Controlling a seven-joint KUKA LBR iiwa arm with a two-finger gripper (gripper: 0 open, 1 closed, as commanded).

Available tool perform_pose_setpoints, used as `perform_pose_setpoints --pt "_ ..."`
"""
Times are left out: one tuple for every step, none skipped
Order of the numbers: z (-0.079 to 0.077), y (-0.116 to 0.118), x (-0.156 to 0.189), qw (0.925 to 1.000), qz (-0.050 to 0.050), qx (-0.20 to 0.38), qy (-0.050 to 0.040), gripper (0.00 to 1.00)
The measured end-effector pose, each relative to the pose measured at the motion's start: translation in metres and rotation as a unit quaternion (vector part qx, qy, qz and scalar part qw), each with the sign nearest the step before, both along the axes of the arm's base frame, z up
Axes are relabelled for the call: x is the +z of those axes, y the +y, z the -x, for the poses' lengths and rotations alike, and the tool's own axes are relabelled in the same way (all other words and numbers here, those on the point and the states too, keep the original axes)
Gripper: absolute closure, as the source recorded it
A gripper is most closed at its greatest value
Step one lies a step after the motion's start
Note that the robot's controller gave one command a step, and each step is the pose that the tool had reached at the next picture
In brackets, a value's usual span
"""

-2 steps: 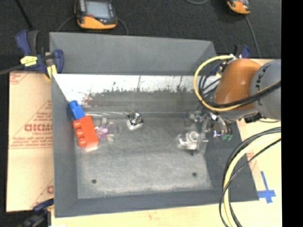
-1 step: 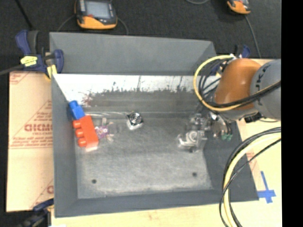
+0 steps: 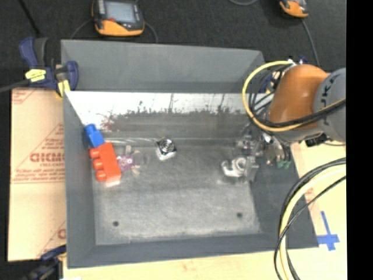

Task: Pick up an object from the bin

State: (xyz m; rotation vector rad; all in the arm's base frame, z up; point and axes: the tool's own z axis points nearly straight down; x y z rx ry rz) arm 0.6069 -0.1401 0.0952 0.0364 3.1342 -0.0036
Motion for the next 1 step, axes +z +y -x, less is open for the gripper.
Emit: perform_pose_setpoints --pt "-0.0028 -0.0013 0.1106 1.0 0.001 -0.001 -0.0032 1.0"
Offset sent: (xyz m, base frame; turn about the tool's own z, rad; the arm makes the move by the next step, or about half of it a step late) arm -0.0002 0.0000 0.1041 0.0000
